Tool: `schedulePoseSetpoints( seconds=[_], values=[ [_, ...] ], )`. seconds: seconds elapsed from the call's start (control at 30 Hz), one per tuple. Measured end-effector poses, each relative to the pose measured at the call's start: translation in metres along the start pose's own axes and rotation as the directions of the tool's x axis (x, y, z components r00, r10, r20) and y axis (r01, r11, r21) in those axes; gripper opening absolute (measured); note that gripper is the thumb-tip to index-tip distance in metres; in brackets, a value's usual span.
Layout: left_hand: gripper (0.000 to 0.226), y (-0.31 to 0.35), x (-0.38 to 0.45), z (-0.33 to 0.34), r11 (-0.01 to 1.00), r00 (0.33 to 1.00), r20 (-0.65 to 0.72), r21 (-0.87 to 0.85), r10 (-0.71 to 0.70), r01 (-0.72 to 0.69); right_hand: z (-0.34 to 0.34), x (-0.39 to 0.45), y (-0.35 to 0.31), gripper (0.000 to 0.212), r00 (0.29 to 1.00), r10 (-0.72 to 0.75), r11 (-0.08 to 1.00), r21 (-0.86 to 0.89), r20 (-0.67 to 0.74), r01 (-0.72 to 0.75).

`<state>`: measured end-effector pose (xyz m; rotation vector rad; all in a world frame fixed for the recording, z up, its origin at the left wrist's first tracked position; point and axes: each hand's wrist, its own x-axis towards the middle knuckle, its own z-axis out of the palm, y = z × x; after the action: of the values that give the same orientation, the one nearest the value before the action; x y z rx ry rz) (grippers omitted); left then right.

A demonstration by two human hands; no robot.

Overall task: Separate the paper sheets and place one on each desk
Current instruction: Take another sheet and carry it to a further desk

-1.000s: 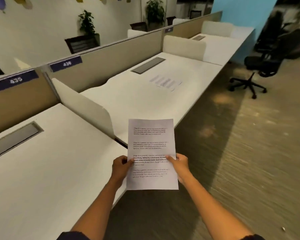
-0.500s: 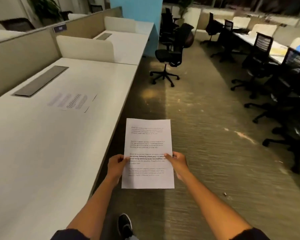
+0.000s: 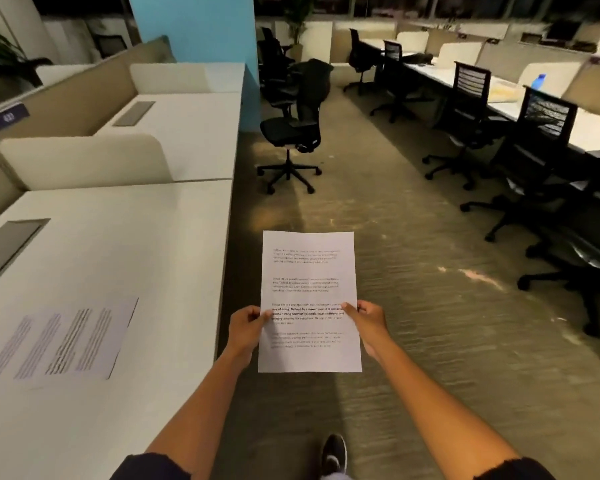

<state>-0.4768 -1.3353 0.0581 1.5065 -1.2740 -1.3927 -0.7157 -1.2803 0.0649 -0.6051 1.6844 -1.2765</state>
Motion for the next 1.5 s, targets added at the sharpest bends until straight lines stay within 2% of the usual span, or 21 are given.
schedulePoseSetpoints(
  seconds=[0.2,0.4,0.57,0.9,1.03,1.2,1.33,1.5],
  values=[
    [0.015,0.03,0.144,0.016,1.0,1.0,0.024,0.013,-0.017,0.017,0.042,0.139,-0.032,0.004,1.0,0.021,0.999,0.031,0.012,-0.021],
    [0.014,0.076,0.287,0.043,0.998,1.0,-0.013,0.051,-0.025,0.026,0.075,0.29,-0.092,0.008,0.998,0.03,0.999,0.023,0.05,-0.031],
    [0.013,0.117,0.397,0.065,0.998,0.998,-0.035,0.017,-0.053,0.054,0.103,0.401,-0.153,0.009,0.999,0.015,1.0,0.0,0.051,-0.015],
    [0.015,0.169,0.641,0.084,0.998,0.998,0.004,0.023,-0.06,0.06,0.18,0.624,-0.226,0.012,0.999,0.023,0.998,-0.052,0.029,-0.021],
    [0.016,0.195,0.762,0.081,0.998,0.998,0.011,0.004,-0.056,0.056,0.229,0.724,-0.264,0.003,1.0,0.01,0.998,-0.055,0.018,-0.009],
    [0.016,0.241,0.896,0.063,0.999,0.999,0.025,-0.002,-0.038,0.038,0.299,0.836,-0.324,0.003,1.0,0.006,0.995,-0.101,0.029,-0.003],
    [0.027,0.277,0.978,0.036,0.999,0.998,-0.038,-0.029,-0.043,0.042,0.359,0.904,-0.372,0.009,0.999,0.0,0.992,-0.126,0.039,0.005],
    [0.023,0.307,1.059,-0.008,0.995,0.99,-0.135,-0.097,-0.039,0.026,0.44,0.974,-0.421,0.003,0.994,-0.017,0.985,-0.167,0.111,0.036]
  ],
)
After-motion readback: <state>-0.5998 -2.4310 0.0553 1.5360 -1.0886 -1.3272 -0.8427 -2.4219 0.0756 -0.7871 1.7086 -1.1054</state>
